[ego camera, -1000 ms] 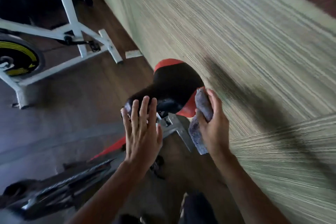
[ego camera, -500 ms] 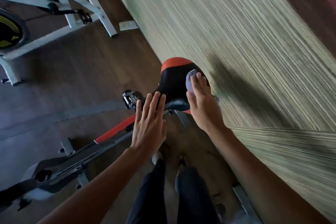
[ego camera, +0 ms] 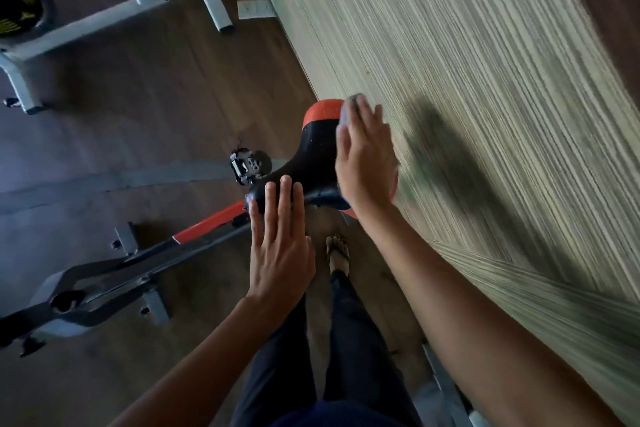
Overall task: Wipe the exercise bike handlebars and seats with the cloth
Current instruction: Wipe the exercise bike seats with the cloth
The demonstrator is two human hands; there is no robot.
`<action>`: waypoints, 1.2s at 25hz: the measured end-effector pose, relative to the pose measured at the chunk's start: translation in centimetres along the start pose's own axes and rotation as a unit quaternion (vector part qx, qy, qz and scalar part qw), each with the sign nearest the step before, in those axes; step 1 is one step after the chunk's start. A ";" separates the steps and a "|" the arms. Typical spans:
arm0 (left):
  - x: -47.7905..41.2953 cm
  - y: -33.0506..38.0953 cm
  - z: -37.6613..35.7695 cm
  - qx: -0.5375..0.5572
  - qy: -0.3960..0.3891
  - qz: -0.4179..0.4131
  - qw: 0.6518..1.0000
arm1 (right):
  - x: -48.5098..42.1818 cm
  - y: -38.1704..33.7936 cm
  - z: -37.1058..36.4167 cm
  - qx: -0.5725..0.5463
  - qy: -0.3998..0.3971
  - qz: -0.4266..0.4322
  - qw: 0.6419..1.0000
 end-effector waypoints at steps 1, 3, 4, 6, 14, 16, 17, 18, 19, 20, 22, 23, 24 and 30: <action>0.0 0.1 -0.1 -0.002 -0.003 0.004 1.000 | 0.6 -0.6 -0.1 0.004 -0.008 0.056 0.998; 0.0 0.2 -0.1 -0.003 -0.004 0.003 1.000 | 3.3 0.2 0.3 0.002 -0.034 0.147 0.989; 0.0 0.1 0.0 -0.001 -0.001 0.003 1.000 | 4.4 1.8 0.8 -0.002 -0.041 0.153 0.987; -0.1 -0.2 0.1 0.009 0.003 0.006 1.000 | 3.0 3.4 1.5 0.000 -0.028 0.108 0.994; -0.3 -0.9 0.1 0.024 0.000 -0.003 1.000 | 4.1 2.0 1.0 0.000 -0.056 0.180 0.982; -0.4 -0.9 0.2 0.025 0.002 -0.002 1.000 | 1.8 3.0 1.2 0.010 -0.042 0.111 0.993; -0.5 -1.0 0.2 0.024 -0.001 -0.002 1.000 | -0.1 2.4 0.7 0.006 -0.037 0.064 0.997; -0.5 -0.9 0.1 0.023 -0.004 -0.002 1.000 | -1.3 0.8 0.1 0.002 -0.040 0.049 0.998; -0.5 -0.9 0.1 0.020 -0.005 -0.002 1.000 | -1.6 -0.8 -0.4 0.000 -0.044 0.071 0.997; -0.4 -0.8 0.1 0.017 -0.005 -0.002 1.000 | -0.8 -1.8 -0.8 -0.003 -0.045 0.114 0.992; -0.3 -0.7 0.2 0.017 -0.002 -0.004 1.000 | 2.9 -0.9 -0.6 -0.004 -0.061 0.182 0.981; -0.2 -0.7 0.2 0.020 -0.001 -0.001 1.000 | 3.8 0.5 0.2 -0.006 -0.056 0.181 0.982; -0.2 -0.7 0.3 0.022 -0.001 0.002 1.000 | 3.3 1.7 0.8 -0.005 -0.049 0.159 0.986; -0.4 -1.1 -0.1 0.046 -0.007 0.005 0.999 | 1.6 -1.8 -0.8 0.005 -0.064 0.137 0.989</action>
Point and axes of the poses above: each hand's wrist, its own x-axis away from the middle knuckle, its own z-axis out of the back of the hand, y = z × x, the point moved 6 cm from there along -x, towards the middle knuckle, and after that the axes turned 3 degrees about y, right-handed, at the moved point
